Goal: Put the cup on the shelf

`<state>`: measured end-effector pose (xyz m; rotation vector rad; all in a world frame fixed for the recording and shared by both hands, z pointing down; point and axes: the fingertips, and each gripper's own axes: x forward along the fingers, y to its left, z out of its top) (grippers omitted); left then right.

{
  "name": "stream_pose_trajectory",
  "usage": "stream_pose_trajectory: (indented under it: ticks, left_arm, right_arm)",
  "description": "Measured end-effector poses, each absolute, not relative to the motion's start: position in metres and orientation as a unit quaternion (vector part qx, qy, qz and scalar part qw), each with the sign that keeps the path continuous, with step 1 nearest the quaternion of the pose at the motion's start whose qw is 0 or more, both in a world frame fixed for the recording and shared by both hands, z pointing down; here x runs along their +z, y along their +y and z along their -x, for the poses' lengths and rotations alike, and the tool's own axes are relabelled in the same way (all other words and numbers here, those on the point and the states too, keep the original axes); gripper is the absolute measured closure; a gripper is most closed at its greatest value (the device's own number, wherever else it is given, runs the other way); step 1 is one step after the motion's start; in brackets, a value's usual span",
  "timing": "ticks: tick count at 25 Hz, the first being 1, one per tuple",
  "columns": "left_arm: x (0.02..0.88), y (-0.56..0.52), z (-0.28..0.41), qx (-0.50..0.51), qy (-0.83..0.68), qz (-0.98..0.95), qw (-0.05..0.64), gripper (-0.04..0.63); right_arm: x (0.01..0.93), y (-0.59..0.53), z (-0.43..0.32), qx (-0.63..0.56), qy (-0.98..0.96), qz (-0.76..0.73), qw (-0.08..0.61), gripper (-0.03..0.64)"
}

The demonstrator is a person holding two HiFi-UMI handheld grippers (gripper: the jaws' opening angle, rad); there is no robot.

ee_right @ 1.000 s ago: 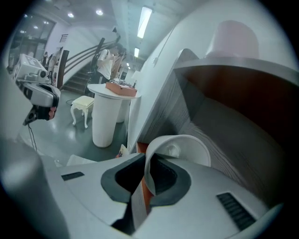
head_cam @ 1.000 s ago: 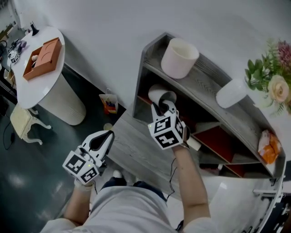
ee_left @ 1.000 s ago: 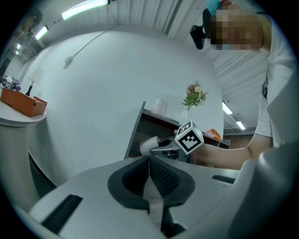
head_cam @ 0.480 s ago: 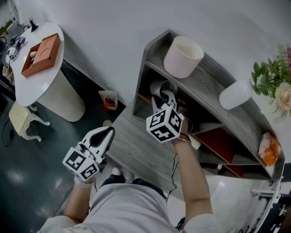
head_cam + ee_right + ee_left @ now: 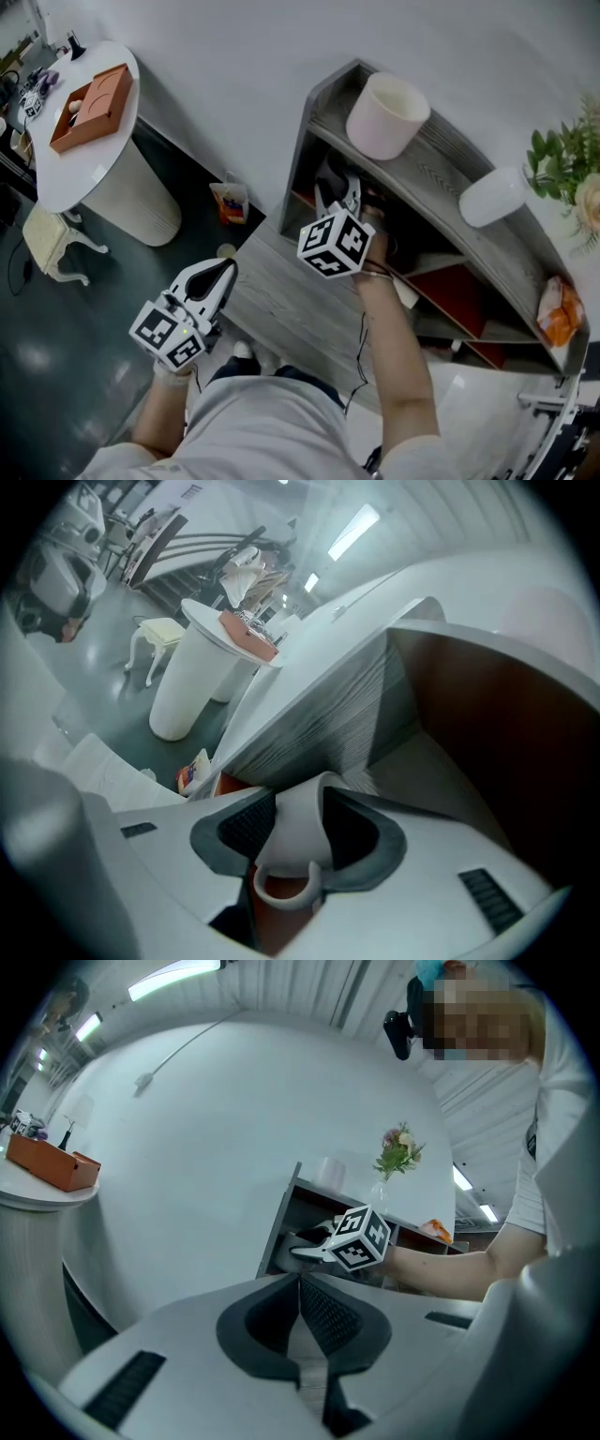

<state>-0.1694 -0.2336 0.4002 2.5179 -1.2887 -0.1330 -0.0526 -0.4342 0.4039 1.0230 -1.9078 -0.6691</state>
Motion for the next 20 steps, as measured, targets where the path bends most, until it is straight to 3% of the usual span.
stream_pose_trajectory:
  ticks: [6,13,20]
  left_arm:
    - [0.4,-0.23,0.173,-0.048,-0.455,-0.876,0.153,0.578]
    - [0.398,-0.224,0.176,-0.049,-0.459,-0.874,0.153,0.578]
    - [0.391,-0.216,0.16,-0.045,-0.44,-0.885,0.147,0.578]
  right_arm:
    - [0.403,-0.441,0.056,-0.283,-0.754,-0.415,0.423,0.435]
    - [0.374,-0.423,0.064,-0.292,-0.77,-0.432,0.369,0.428]
    - [0.354,-0.374,0.057,-0.249,-0.806,-0.448,0.296,0.524]
